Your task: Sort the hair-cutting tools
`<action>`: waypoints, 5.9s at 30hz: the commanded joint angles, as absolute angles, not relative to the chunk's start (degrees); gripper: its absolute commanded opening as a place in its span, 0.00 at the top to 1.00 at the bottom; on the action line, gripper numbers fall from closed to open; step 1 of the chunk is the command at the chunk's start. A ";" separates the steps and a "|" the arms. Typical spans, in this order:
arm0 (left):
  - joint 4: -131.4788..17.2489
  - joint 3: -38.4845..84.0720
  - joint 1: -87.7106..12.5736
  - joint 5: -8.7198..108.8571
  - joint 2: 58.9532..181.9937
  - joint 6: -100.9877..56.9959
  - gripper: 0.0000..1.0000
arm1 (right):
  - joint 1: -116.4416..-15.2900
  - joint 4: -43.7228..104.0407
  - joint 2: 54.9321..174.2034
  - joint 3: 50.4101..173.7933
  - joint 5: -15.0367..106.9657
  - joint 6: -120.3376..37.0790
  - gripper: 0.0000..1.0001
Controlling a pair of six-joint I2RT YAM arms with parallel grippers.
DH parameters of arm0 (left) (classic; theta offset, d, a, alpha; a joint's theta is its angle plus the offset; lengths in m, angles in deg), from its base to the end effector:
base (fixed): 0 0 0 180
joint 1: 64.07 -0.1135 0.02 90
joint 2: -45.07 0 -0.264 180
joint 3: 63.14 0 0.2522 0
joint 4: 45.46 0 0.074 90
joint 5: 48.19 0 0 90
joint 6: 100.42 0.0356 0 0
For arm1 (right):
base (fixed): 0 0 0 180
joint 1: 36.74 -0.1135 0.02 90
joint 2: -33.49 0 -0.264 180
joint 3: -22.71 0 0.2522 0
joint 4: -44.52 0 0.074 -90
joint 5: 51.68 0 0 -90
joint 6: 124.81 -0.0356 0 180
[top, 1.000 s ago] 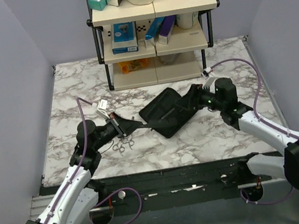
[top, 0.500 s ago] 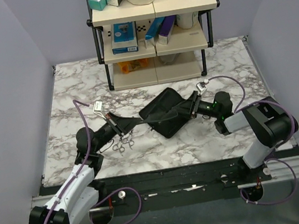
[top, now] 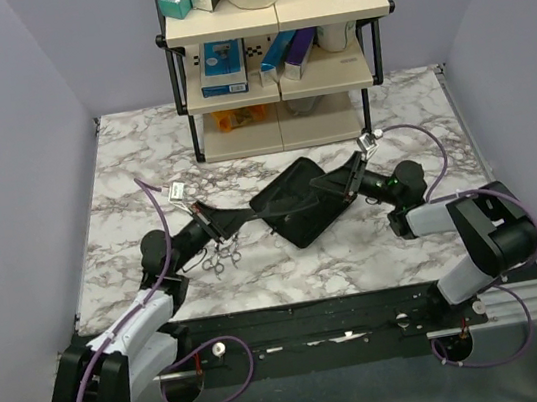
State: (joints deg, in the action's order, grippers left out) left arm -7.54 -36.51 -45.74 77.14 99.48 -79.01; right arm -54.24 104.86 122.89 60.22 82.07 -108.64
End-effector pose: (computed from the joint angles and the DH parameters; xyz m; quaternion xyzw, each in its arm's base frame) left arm 0.1748 -0.0796 0.2288 -0.0491 0.6525 -0.6440 0.3964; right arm 0.2516 0.1051 0.1937 0.0373 0.6675 0.6727 0.3171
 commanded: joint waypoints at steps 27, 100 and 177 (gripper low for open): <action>18.04 -35.14 -46.14 75.12 115.20 -84.68 1.00 | -56.16 117.59 116.81 62.04 84.99 -105.83 0.80; -29.42 7.49 -35.86 54.99 156.42 -67.72 0.03 | -52.21 12.91 80.42 78.30 42.72 -55.29 0.99; -53.94 24.45 -34.54 52.00 161.96 -56.56 0.06 | -38.41 21.96 110.56 80.42 55.20 -52.83 0.99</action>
State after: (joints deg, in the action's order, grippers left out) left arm -52.93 23.22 -34.79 50.91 161.05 -56.76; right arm -38.35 23.64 107.57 80.26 54.27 -54.72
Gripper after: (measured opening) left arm 0.937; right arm 0.019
